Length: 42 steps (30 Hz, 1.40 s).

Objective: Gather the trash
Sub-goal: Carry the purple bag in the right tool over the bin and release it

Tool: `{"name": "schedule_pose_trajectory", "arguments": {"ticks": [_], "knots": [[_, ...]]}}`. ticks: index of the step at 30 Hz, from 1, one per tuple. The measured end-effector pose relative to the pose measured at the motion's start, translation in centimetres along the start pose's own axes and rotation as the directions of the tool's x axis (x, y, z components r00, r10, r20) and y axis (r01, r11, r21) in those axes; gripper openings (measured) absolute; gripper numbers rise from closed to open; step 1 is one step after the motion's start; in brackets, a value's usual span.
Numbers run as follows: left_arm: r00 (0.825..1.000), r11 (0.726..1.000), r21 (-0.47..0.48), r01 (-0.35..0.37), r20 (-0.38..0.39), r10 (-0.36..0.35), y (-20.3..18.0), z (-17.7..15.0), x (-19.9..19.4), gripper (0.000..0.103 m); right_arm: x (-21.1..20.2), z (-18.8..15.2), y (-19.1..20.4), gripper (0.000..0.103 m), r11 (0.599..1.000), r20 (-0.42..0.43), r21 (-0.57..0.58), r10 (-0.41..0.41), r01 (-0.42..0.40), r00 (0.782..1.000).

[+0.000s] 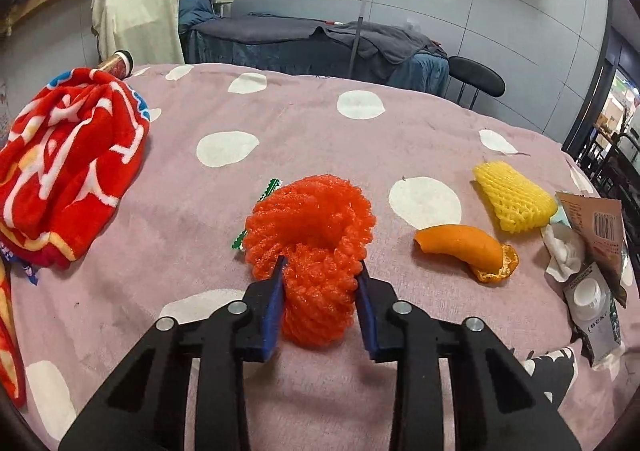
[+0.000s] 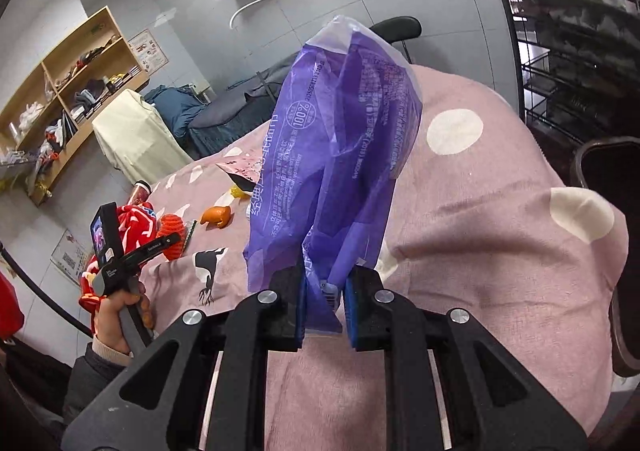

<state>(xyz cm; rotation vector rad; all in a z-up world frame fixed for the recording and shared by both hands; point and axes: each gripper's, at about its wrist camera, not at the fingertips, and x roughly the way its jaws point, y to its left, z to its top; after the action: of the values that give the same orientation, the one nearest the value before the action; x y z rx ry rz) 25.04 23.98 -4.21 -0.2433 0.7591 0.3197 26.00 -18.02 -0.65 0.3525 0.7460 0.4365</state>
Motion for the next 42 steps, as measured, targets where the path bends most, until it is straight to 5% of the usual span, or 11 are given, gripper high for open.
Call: {"name": "schedule_pose_trajectory", "arguments": {"ticks": [12,22,30,42], "knots": [[0.986,0.994,-0.011,0.111,0.125,-0.109,-1.0,-2.6,-7.0,0.025,-1.7,-0.7,-0.5,0.016,1.000,0.030,-0.017,0.002,-0.002,1.000],[0.957,0.973,0.085,0.215,0.181,-0.227,-5.6,-4.7,-11.7,0.025,-4.3,-1.5,-1.2,0.016,1.000,0.082,-0.023,-0.013,0.015,0.997],[0.908,0.913,0.218,0.346,0.169,-0.384,-12.0,-6.6,-14.5,0.025,-7.3,-1.8,-3.2,0.016,0.998,0.144,-0.004,-0.064,0.066,0.987],[0.811,0.766,0.398,0.504,0.085,-0.578,-21.7,-8.8,-16.6,0.025,-10.7,-2.3,-10.8,0.016,0.963,0.183,0.144,-0.253,0.229,0.950]]}}
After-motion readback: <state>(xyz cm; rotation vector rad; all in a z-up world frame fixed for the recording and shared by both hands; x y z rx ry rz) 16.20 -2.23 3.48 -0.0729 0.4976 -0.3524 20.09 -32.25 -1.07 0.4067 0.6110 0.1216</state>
